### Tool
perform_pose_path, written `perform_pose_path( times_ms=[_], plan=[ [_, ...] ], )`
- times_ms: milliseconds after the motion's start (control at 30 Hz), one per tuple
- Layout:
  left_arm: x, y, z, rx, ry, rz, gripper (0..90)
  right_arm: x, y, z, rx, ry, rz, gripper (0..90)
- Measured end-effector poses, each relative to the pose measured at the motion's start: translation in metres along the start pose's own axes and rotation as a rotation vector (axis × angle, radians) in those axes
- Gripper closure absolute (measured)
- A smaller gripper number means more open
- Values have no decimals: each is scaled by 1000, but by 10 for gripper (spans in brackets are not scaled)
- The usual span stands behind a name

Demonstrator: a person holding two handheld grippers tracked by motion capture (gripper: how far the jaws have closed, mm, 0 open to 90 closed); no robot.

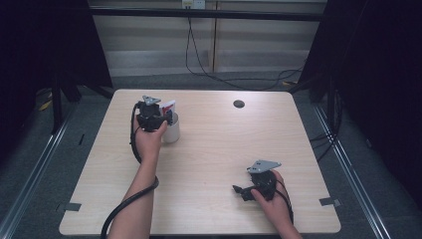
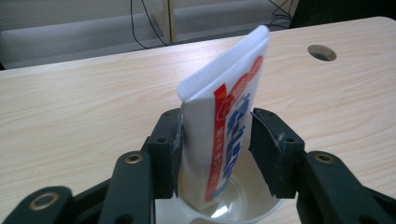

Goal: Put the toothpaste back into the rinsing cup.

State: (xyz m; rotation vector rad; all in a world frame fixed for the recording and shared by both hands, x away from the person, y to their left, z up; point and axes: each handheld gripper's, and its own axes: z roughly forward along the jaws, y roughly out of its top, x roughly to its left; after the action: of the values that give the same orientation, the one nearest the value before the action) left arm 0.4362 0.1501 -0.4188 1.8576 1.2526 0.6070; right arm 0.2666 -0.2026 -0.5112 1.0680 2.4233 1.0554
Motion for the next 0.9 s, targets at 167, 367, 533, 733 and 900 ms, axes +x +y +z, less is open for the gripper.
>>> perform_pose_path(
  times_ms=[167,367,533,733,900],
  plan=[
    [2,-2,-5,-10,-5,-9,506,0,0,0,0,0,0,141],
    [3,-1,-8,-4,-28,-36,389,0,0,0,0,0,0,141],
    [5,-2,-12,-2,-35,-41,313,0,0,0,0,0,0,140],
    [11,-7,-15,26,-73,-78,226,0,0,0,0,0,0,141],
    [14,-10,-19,25,-90,-86,195,0,0,0,0,0,0,141]
  ],
)
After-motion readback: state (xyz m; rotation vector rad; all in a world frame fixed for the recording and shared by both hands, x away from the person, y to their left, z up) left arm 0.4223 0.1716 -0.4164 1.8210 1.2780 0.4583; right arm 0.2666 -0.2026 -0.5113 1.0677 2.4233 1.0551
